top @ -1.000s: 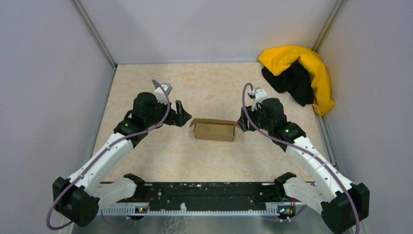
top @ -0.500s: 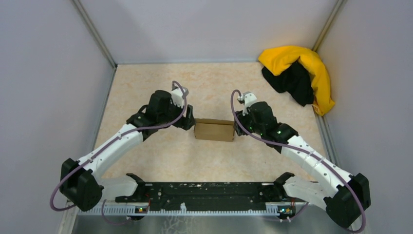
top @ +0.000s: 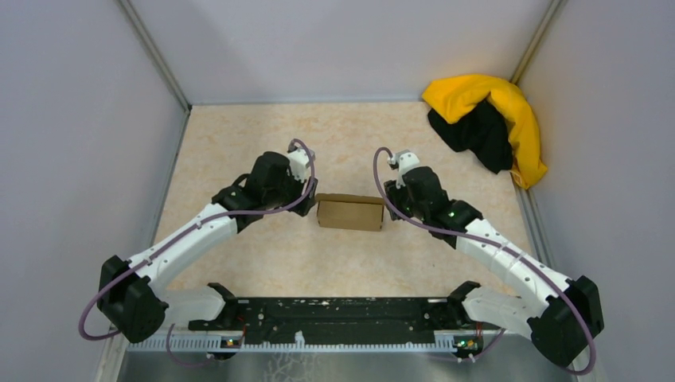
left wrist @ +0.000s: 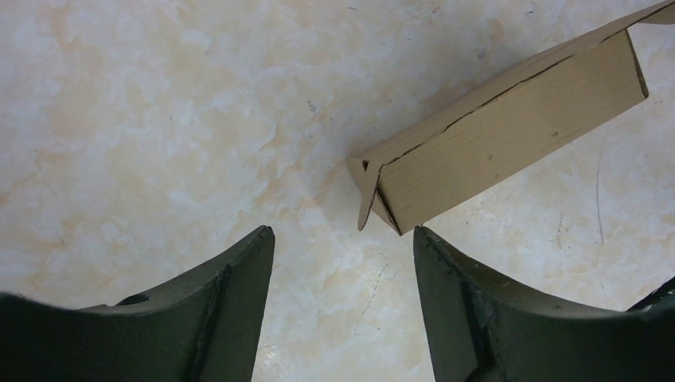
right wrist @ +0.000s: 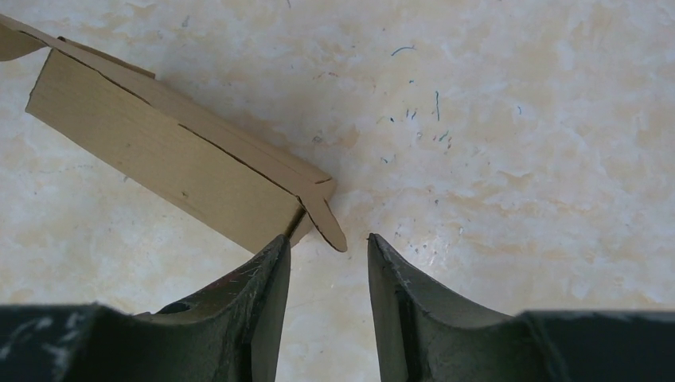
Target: Fold the paper box
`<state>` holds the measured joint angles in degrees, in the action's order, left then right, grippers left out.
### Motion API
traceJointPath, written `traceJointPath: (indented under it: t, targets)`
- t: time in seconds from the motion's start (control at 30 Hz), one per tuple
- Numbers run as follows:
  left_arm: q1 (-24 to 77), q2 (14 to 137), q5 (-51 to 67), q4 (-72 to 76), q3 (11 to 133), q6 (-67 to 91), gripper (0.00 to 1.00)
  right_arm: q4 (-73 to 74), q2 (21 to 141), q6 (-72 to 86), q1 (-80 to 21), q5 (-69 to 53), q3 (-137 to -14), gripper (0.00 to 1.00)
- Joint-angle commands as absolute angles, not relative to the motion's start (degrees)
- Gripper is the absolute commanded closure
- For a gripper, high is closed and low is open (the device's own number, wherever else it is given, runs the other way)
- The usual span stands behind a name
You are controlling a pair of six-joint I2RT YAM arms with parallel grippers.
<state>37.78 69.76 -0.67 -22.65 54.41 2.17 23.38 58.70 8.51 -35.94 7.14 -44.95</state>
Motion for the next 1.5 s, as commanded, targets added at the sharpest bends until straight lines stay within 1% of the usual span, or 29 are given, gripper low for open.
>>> traceJointPath:
  t: [0.0,0.1,0.13,0.47,0.97,1.33,1.47]
  targets:
    - [37.89,70.25,-2.14,-23.73,56.53,0.53,0.33,21.21,59.48,8.08,-36.50,7.70,-46.80,0.60]
    - [37.88,70.89,-0.90,-23.69,56.71,0.53,0.45,20.93,59.51,8.16,-36.46,7.55,-46.61,0.63]
    - [37.88,71.12,-0.58,-23.39,56.69,0.52,0.46,20.77,59.50,8.17,-36.55,7.51,-46.51,0.64]
    - [37.88,72.91,1.80,-22.60,57.35,1.01,0.48,19.36,60.85,7.91,-36.51,7.08,-46.01,0.67]
    - [37.88,74.94,1.99,-21.93,58.18,1.95,0.55,19.17,62.14,7.73,-36.47,7.82,-45.81,0.71]
    - [38.21,77.07,1.78,-21.71,59.02,2.75,0.65,19.46,63.92,7.82,-36.49,7.83,-46.18,0.73]
    - [38.40,77.63,1.59,-21.71,59.43,2.97,0.69,19.43,64.16,7.95,-36.53,7.61,-46.61,0.77]
